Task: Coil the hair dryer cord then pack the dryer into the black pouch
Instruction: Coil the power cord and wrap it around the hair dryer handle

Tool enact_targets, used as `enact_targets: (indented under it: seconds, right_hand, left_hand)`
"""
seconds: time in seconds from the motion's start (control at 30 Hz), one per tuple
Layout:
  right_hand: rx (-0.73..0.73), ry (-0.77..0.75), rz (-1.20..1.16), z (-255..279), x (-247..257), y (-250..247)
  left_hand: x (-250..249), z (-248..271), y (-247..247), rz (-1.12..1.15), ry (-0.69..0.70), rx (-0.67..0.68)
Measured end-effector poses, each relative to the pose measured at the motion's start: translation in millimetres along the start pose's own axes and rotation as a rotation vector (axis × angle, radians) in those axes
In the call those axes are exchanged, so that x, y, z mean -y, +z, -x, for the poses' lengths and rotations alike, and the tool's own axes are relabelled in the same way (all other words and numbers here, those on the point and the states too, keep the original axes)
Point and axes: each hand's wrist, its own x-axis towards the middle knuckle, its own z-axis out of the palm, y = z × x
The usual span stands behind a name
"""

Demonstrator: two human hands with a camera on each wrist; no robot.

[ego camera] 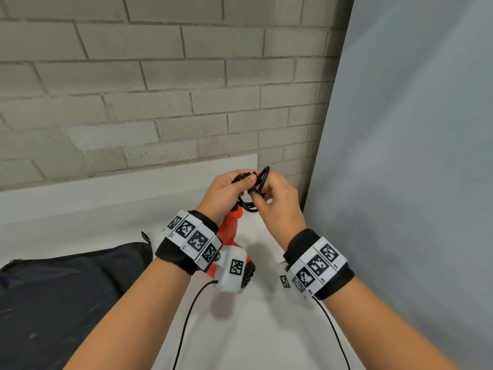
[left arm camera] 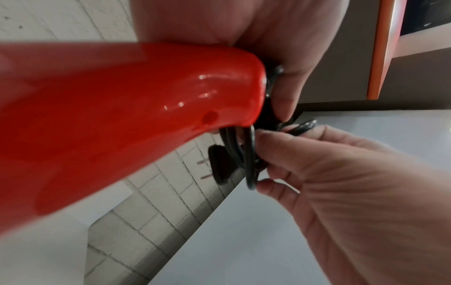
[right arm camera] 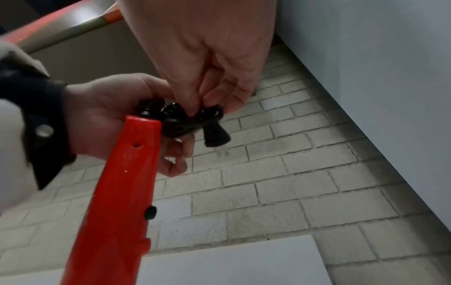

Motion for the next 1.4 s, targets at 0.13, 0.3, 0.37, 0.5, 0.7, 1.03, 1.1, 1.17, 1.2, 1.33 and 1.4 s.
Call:
enact_targets:
  seconds: [0.13, 0.3, 0.37, 0.5, 0.7, 1.03, 1.1, 1.17, 1.2, 1.33, 1.4]
  right_hand:
    - [-0.078, 0.085, -0.113, -6.5, -2.4, 2.3]
    - [0.262, 0.108, -0.237, -10.1, -4.4, -2.0]
    - [0.337, 0.078, -0.217, -6.8, -6.0, -6.1]
    - [0.413, 0.004, -0.101, 2.3, -20.2, -13.3]
    - [0.346, -0.06, 0.283, -9.9, -26.4, -25.7]
    - [-0.077, -0.277, 0.705, -24.6, 17.3, -56.8]
    - [-0.095, -0.311, 0.735, -19.9, 21.1, -55.7]
    - [-0.092, -0.327, 0.736, -16.6, 24.4, -54.7]
    - [-0.087, -0.335, 0.724, -15.3, 24.7, -54.0]
    - [-0.047, -0.25, 0.652, -10.5, 19.3, -55.5]
    - [0.003, -0.154, 0.742, -7.5, 14.9, -58.6]
  left_hand:
    - [-2.4, 4.4, -6.6, -0.058, -0.022, 0.129]
    - [-7.3, 8.1, -9.3, -0.082, 0.04, 0.148]
    - [-7.5, 7.6, -11.8, -0.058, 0.038, 0.107]
    - [-7.8, 6.5, -17.5, 0.007, -0.003, 0.056]
    - [-13.5, 13.9, -6.9, -0.079, 0.083, 0.044]
    - [-7.5, 9.4, 1.9, -0.175, 0.102, 0.103]
    - [-6.4, 10.3, 3.6, -0.183, 0.128, 0.097]
    - [-4.8, 10.3, 4.5, -0.188, 0.14, 0.083]
    - [-4.4, 10.1, 4.5, -0.193, 0.138, 0.079]
    - [-3.4, 4.7, 1.0, -0.235, 0.086, 0.081]
    - [-4.6, 1.8, -1.3, -0.253, 0.061, 0.066]
